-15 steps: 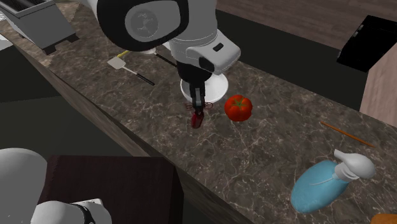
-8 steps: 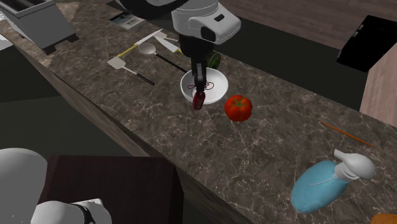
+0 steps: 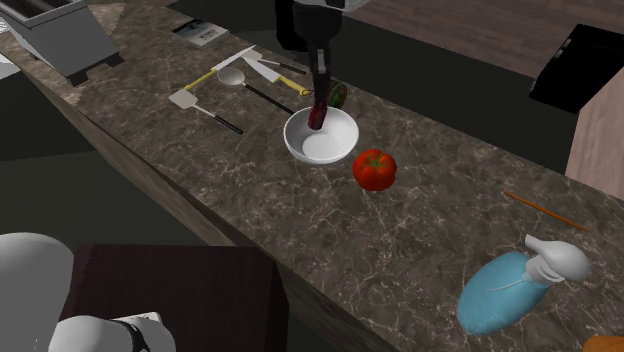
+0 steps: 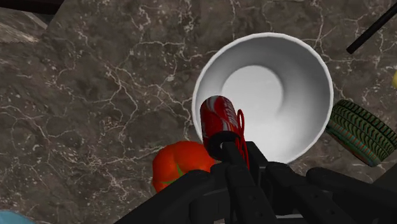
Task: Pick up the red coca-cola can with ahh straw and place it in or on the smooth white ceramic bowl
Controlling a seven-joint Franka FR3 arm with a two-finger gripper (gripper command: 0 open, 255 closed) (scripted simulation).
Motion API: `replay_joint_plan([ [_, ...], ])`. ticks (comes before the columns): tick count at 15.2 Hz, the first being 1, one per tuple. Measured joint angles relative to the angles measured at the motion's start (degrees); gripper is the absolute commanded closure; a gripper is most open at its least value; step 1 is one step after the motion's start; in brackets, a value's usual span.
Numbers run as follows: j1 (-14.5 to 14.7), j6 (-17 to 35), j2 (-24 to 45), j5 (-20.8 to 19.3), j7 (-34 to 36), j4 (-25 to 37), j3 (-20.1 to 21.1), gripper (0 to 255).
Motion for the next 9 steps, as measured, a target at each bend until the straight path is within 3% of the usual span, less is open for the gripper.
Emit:
replay_joint_plan([
  [5, 5.6, -4.3, 13.3, -9.9, 9.5, 13.0, 2.2, 255],
  [9, 6.3, -2.5, 14.7, -11.1, 10.8, 12.0, 2.0, 255],
])
